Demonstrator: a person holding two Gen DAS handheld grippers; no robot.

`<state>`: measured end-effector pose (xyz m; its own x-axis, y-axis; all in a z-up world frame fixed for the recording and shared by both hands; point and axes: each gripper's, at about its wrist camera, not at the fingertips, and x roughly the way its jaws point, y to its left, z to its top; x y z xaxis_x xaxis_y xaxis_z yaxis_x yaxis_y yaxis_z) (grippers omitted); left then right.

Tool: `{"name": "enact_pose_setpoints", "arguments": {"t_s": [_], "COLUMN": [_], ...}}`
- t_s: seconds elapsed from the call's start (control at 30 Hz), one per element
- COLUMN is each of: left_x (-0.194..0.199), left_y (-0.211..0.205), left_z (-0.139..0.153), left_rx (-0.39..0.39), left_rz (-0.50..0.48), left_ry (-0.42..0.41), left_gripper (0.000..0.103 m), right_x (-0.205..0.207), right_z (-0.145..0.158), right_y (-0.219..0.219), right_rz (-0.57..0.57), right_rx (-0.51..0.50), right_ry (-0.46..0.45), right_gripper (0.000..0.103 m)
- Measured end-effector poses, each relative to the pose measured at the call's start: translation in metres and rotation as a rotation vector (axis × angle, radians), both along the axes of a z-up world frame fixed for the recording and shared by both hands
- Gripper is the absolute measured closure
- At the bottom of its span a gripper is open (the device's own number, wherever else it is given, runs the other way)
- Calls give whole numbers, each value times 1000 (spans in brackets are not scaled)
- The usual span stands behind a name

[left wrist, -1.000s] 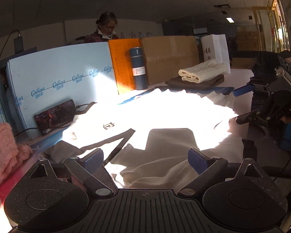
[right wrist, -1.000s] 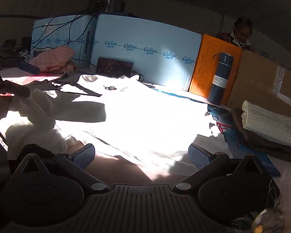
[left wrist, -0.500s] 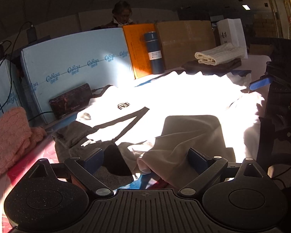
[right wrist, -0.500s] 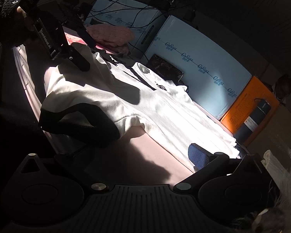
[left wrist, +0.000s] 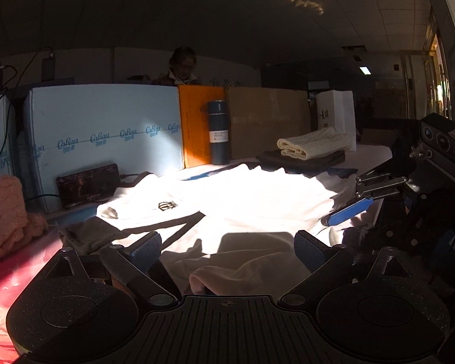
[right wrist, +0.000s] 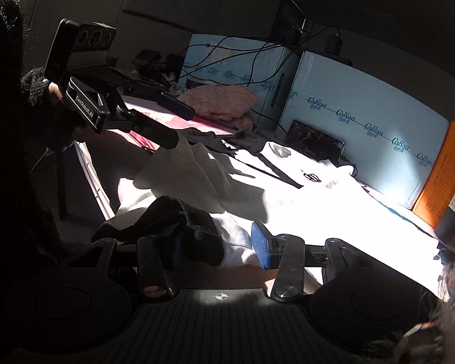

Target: Fold clothes

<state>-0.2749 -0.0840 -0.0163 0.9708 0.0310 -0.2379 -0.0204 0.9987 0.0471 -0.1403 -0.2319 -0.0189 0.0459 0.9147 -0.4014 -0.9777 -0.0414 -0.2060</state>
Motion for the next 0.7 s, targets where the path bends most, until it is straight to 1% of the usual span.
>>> {"name": "enact_pose_setpoints", "arguments": {"t_s": [0.03,0.1,0.17,0.23,0.33,0.4,0.47,0.53,0.57,0.63,0.67,0.7], "left_x": [-1,-3,-6,-8,-6,2,12,23,27,35,37,38], "left_y": [1,1,2,0,-6,-13,-19,-21,-19,-8,-4,-2], "left_z": [0,0,0,-1,-7,-13,-18,-19,-19,-15,-13,-10], "left_rx": [-19,-51,-84,-128,-215,-220,-188,-172,-187,-268,-289,-285], "left_rz": [-12,-36,-65,-113,-228,-273,-241,-202,-193,-203,-205,-199], "left_ry": [-14,-35,-54,-72,-89,-45,11,47,54,42,34,29], "left_gripper": [7,7,6,6,6,6,6,7,7,7,12,48], "right_x": [5,15,25,31,39,41,42,43,44,45,45,45], "right_z": [0,1,2,0,-6,-9,-11,-9,-8,-5,-4,-2], "right_y": [1,0,-2,-3,-3,-5,-8,-8,-8,-8,-8,-8], "right_rz": [-3,-17,-37,-66,-117,-140,-150,-150,-150,-149,-148,-148], "right_rx": [2,30,71,123,192,230,263,279,285,296,301,307], "right_ry": [47,138,224,293,372,407,427,427,425,420,417,414], "right_gripper": [70,75,86,88,89,89,89,89,89,89,89,89]}}
